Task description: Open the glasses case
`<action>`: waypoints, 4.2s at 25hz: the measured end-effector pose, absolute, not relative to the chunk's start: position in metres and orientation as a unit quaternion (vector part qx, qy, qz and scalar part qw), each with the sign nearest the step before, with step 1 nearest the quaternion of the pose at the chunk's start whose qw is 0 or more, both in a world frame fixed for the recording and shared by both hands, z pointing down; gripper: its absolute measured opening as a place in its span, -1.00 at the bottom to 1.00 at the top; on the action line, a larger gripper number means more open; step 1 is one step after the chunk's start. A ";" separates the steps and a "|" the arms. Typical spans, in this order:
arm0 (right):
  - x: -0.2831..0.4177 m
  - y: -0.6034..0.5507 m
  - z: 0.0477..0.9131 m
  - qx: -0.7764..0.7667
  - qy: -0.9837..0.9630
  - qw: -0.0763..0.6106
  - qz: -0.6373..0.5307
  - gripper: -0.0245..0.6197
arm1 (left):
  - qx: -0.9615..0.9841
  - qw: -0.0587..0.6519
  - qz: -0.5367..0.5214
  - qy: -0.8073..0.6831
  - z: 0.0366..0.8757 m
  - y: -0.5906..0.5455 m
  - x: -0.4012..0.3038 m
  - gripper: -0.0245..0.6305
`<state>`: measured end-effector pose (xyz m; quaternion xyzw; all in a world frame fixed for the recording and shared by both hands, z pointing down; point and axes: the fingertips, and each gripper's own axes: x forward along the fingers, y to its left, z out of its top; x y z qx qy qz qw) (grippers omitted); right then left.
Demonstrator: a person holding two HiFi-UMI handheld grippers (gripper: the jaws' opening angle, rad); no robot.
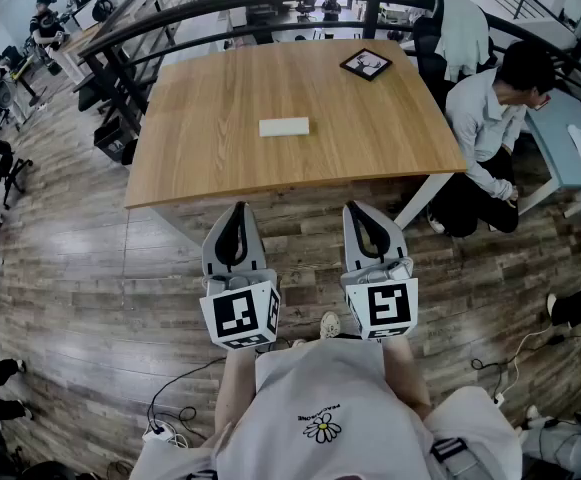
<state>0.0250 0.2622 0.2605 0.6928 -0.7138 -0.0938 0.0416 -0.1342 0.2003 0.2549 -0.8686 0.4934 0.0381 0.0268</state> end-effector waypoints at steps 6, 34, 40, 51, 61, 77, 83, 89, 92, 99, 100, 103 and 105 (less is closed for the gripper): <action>0.020 0.259 0.257 0.678 -0.729 0.044 -0.089 -0.90 | -0.868 0.026 0.041 0.493 0.251 0.198 -0.129 -0.87; 0.071 0.218 0.286 0.654 -0.754 0.038 -0.048 -0.90 | -0.854 0.002 0.024 0.520 0.274 0.156 -0.081 -0.87; 0.078 0.202 0.297 0.645 -0.761 0.051 -0.046 -0.90 | -0.846 -0.001 0.027 0.532 0.278 0.139 -0.079 -0.87; 0.068 0.120 0.312 0.619 -0.778 0.080 -0.065 -0.90 | -0.843 -0.016 0.022 0.537 0.300 0.043 -0.079 -0.87; 0.084 -0.029 0.302 0.642 -0.759 0.089 -0.058 -0.90 | -0.865 -0.028 0.009 0.501 0.308 -0.098 -0.050 -0.87; 0.110 -0.155 0.300 0.676 -0.727 0.113 -0.031 -0.90 | -0.887 -0.022 -0.020 0.461 0.303 -0.231 -0.025 -0.87; 0.118 -0.163 0.307 0.671 -0.734 0.104 -0.032 -0.90 | -0.875 -0.034 -0.026 0.482 0.315 -0.234 -0.026 -0.87; 0.120 -0.165 0.310 0.656 -0.748 0.099 -0.016 -0.90 | -0.871 -0.038 -0.025 0.490 0.312 -0.239 -0.023 -0.85; 0.117 -0.165 0.311 0.631 -0.769 0.098 -0.017 -0.90 | -0.868 -0.088 -0.018 0.489 0.327 -0.244 -0.026 -0.82; 0.112 -0.178 0.318 0.546 -0.831 0.108 -0.016 -0.74 | -0.868 -0.190 -0.051 0.456 0.377 -0.253 -0.027 -0.58; 0.111 -0.179 0.321 0.530 -0.840 0.112 -0.014 -0.67 | -0.866 -0.211 -0.053 0.451 0.386 -0.251 -0.028 -0.59; 0.103 -0.179 0.337 0.489 -0.860 0.149 -0.007 -0.53 | -0.854 -0.274 -0.083 0.434 0.428 -0.239 -0.030 -0.56; 0.099 -0.179 0.355 0.458 -0.865 0.202 -0.019 -0.39 | -0.843 -0.322 -0.118 0.415 0.465 -0.224 -0.028 -0.52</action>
